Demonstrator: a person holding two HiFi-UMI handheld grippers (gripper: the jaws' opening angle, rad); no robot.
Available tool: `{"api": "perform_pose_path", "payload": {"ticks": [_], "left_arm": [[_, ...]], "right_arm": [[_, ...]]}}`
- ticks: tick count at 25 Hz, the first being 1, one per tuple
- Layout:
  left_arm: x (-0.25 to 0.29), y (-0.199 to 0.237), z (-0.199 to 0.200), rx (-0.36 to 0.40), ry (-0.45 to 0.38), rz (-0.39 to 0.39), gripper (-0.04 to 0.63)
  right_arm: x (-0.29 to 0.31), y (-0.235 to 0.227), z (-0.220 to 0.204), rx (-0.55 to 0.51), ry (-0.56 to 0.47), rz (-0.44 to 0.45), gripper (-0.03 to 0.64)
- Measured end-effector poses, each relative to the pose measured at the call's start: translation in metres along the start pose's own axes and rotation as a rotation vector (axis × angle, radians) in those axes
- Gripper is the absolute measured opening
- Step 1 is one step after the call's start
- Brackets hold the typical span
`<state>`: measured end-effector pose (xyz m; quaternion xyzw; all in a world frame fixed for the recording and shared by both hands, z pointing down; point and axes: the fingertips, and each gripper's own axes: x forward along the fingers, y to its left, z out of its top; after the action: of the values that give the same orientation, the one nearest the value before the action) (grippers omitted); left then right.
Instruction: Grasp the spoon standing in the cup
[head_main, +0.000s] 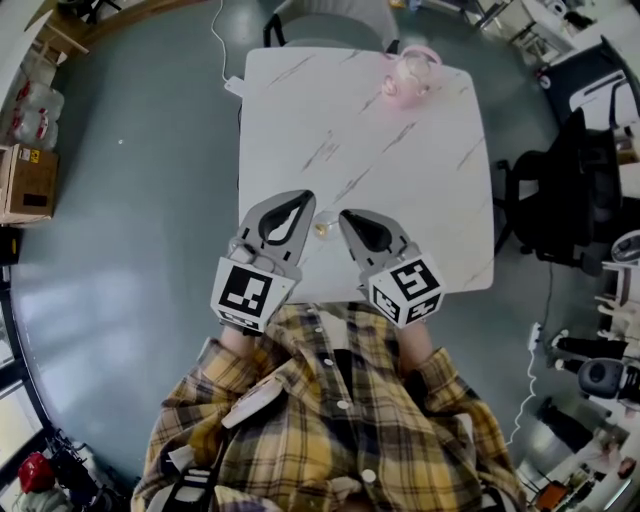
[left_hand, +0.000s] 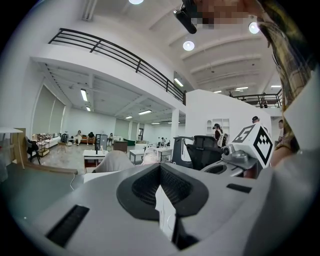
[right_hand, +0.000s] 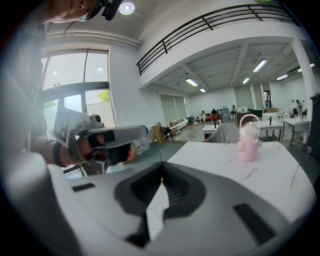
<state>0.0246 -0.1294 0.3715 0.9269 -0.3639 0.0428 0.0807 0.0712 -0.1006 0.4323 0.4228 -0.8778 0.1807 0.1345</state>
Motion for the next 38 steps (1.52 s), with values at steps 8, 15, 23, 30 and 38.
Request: {"api": "perform_pose_path", "payload": {"ticks": [8, 15, 23, 30, 38], "left_arm": [[-0.004, 0.000, 0.014, 0.026, -0.030, 0.017, 0.015], [-0.008, -0.001, 0.026, 0.038, -0.055, 0.032, 0.015], [-0.016, 0.001, 0.039, 0.053, -0.088, 0.054, 0.015], [-0.024, 0.003, 0.055, 0.065, -0.128, 0.074, 0.015], [-0.035, 0.011, 0.080, 0.066, -0.182, 0.093, 0.015]], "right_arm": [[-0.009, 0.006, 0.021, -0.018, -0.036, 0.024, 0.034], [-0.024, 0.016, 0.046, -0.045, -0.082, 0.048, 0.034], [-0.039, 0.029, 0.081, -0.075, -0.177, 0.060, 0.034], [-0.040, 0.034, 0.111, -0.115, -0.265, 0.053, 0.034], [-0.036, 0.040, 0.144, -0.144, -0.355, 0.070, 0.034]]}}
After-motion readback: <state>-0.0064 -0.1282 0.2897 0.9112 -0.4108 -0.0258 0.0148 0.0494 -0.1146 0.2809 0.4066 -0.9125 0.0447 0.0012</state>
